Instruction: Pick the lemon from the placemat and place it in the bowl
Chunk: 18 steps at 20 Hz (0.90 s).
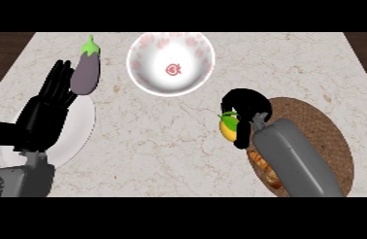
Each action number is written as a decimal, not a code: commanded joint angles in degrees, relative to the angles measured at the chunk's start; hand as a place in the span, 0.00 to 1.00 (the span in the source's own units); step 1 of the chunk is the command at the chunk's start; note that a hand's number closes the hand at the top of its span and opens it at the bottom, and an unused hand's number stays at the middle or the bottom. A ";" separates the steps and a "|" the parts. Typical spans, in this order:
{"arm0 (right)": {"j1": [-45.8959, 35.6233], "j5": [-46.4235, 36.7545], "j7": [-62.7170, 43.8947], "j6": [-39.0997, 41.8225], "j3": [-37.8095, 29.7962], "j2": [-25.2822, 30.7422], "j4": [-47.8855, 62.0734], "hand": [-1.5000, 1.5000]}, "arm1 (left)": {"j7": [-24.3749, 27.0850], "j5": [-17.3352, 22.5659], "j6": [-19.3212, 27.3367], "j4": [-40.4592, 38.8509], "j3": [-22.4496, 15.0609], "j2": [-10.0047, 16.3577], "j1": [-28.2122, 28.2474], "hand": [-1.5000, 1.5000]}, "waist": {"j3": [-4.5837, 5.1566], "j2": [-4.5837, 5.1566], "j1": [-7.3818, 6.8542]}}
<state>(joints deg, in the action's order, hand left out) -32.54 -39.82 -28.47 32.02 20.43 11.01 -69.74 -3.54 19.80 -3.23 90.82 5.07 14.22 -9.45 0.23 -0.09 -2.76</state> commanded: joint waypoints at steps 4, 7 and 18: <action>-9.75 1.19 -10.28 -10.51 19.34 -10.75 -2.26 1.00 | -0.02 -0.62 -0.61 -1.75 -2.51 -1.73 -2.04 0.50 | -0.14 0.60 -3.56; -14.66 5.84 -17.52 -16.48 24.67 -10.88 -2.93 1.00 | 1.00 -0.54 -0.91 -2.61 -1.62 -1.46 -1.90 0.50 | -0.12 0.45 -3.06; -35.66 4.83 -42.65 -28.07 25.66 -10.99 -6.03 1.00 | -0.04 -0.67 -0.24 -2.61 0.11 -0.30 -1.90 0.50 | -0.12 -0.22 0.26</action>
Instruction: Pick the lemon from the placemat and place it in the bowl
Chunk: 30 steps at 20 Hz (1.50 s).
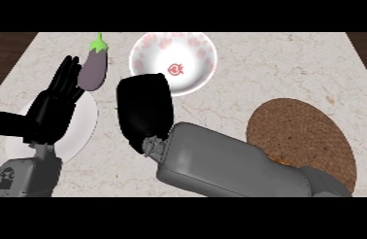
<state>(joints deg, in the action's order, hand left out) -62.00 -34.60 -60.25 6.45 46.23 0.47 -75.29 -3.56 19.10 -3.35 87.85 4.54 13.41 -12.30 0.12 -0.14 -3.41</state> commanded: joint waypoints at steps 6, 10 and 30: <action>-14.90 -1.53 -12.01 -3.35 -6.29 -0.44 7.58 1.00 | 0.10 0.65 -0.38 2.14 1.27 0.41 3.70 0.50 | -0.03 -0.05 0.90; -12.37 -6.17 -6.91 -9.02 -8.60 -0.44 13.09 1.00 | -0.09 -0.02 0.50 1.39 1.69 0.56 1.02 0.50 | -0.08 0.28 2.35; -17.88 -5.20 27.48 -25.76 -29.56 1.26 54.26 1.00 | 0.09 -0.79 -0.78 2.51 0.95 -0.07 1.17 0.50 | -0.06 1.57 -0.41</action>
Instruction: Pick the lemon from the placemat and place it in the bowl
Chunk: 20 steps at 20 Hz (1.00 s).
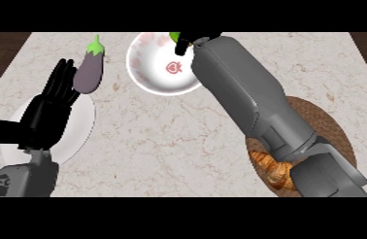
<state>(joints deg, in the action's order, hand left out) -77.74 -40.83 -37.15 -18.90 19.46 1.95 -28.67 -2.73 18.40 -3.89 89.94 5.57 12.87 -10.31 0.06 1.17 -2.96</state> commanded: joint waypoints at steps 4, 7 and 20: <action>-2.41 2.04 5.29 2.88 -4.40 0.23 13.72 1.00 | -1.31 -0.37 0.36 0.84 -1.02 -0.52 -1.83 0.50 | 0.00 0.61 -1.45; -0.15 6.25 4.92 0.82 -9.08 -0.76 15.37 1.00 | -0.79 0.46 -0.81 0.95 -1.50 -1.12 -0.87 0.50 | -0.02 1.05 -2.29; 2.98 20.69 29.32 -10.38 -25.11 1.01 8.20 0.00 | -0.69 -0.35 -0.46 1.98 -1.85 -1.34 -0.33 0.50 | -0.23 1.13 -1.98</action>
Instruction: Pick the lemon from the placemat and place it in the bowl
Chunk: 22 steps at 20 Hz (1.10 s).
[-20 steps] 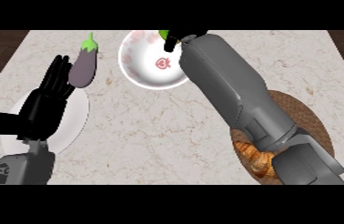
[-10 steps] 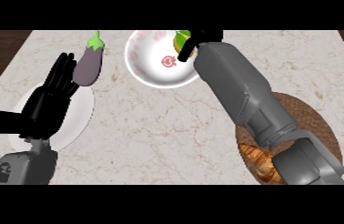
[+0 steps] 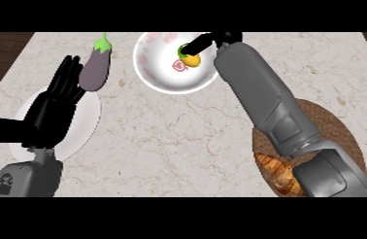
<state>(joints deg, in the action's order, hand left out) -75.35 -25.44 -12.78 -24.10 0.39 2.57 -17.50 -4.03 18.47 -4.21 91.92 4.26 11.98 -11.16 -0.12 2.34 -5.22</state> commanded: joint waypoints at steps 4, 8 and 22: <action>3.18 9.75 11.63 -8.53 -11.33 0.48 -3.79 0.00 | 2.17 -1.37 0.47 -0.88 -0.65 -1.37 2.00 0.50 | 0.05 -0.52 1.18; 2.51 10.76 13.07 -6.31 -13.38 4.86 -1.64 0.00 | 2.68 0.08 -1.29 -1.28 1.99 0.65 3.79 0.50 | 0.12 -1.36 2.43; 20.15 15.55 16.53 10.45 -13.90 14.59 -13.64 0.00 | 2.64 -1.20 -0.38 -4.73 3.63 0.21 2.34 0.50 | 0.14 -2.58 5.89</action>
<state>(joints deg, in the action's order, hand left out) -59.93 -10.57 4.92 -18.07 -14.74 15.98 -26.09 -2.10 18.29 -4.95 89.65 8.03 12.85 -7.75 -0.01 0.04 -0.07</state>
